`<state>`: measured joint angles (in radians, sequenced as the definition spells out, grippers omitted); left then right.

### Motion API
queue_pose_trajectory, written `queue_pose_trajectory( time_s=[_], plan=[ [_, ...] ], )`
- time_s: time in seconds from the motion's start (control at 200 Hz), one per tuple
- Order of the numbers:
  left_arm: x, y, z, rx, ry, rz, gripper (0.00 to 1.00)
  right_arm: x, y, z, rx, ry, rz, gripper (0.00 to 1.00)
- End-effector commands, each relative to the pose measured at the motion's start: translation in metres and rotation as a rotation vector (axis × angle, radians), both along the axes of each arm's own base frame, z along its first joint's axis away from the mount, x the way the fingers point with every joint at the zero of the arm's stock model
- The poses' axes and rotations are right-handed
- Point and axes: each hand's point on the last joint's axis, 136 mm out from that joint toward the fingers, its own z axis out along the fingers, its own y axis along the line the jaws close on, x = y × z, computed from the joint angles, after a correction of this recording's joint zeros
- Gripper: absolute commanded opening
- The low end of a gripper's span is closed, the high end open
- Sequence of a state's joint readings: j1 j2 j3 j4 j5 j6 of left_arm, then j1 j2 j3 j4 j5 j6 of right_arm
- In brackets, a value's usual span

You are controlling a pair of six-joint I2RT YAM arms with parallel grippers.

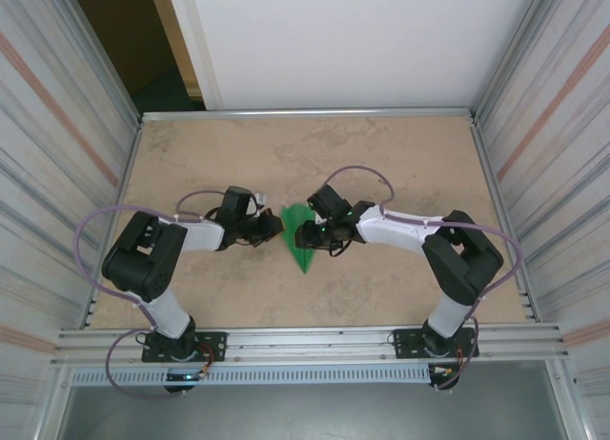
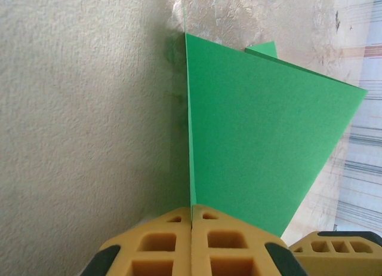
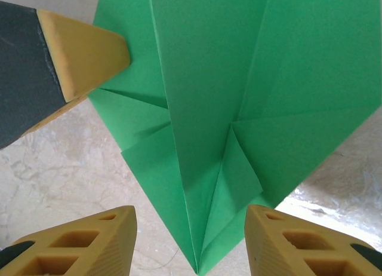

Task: Fold a paper plane with a square sheet of paper (pick it up from the middle)
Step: Move a paper plane to the center of the table.

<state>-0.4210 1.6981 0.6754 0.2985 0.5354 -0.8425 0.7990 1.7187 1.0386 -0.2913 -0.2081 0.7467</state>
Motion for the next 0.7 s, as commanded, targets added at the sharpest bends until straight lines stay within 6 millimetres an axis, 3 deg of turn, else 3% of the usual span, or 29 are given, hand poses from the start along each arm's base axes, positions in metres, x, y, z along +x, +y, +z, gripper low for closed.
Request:
queue_pose_trajectory(
  time_s=[0.0, 0.18, 0.341, 0.491, 0.697],
  plan=[
    [-0.003, -0.004, -0.003, -0.018, 0.006, -0.015, 0.0, -0.004, 0.0, -0.008, -0.043, 0.024, 0.026, 0.5],
    [-0.003, -0.005, -0.001, -0.022, 0.003, -0.019, 0.0, 0.0, -0.004, -0.012, -0.09, 0.004, 0.008, 0.57],
    [-0.004, -0.005, 0.0, -0.024, 0.0, -0.018, 0.0, -0.003, 0.007, -0.018, -0.069, 0.032, 0.043, 0.54],
    [-0.005, -0.005, -0.001, -0.025, 0.002, -0.02, 0.0, -0.001, 0.014, -0.01, -0.056, 0.005, 0.07, 0.49],
    [-0.006, -0.007, 0.001, -0.031, 0.001, -0.023, 0.0, -0.002, 0.018, -0.015, -0.114, -0.007, 0.097, 0.53]
  ],
)
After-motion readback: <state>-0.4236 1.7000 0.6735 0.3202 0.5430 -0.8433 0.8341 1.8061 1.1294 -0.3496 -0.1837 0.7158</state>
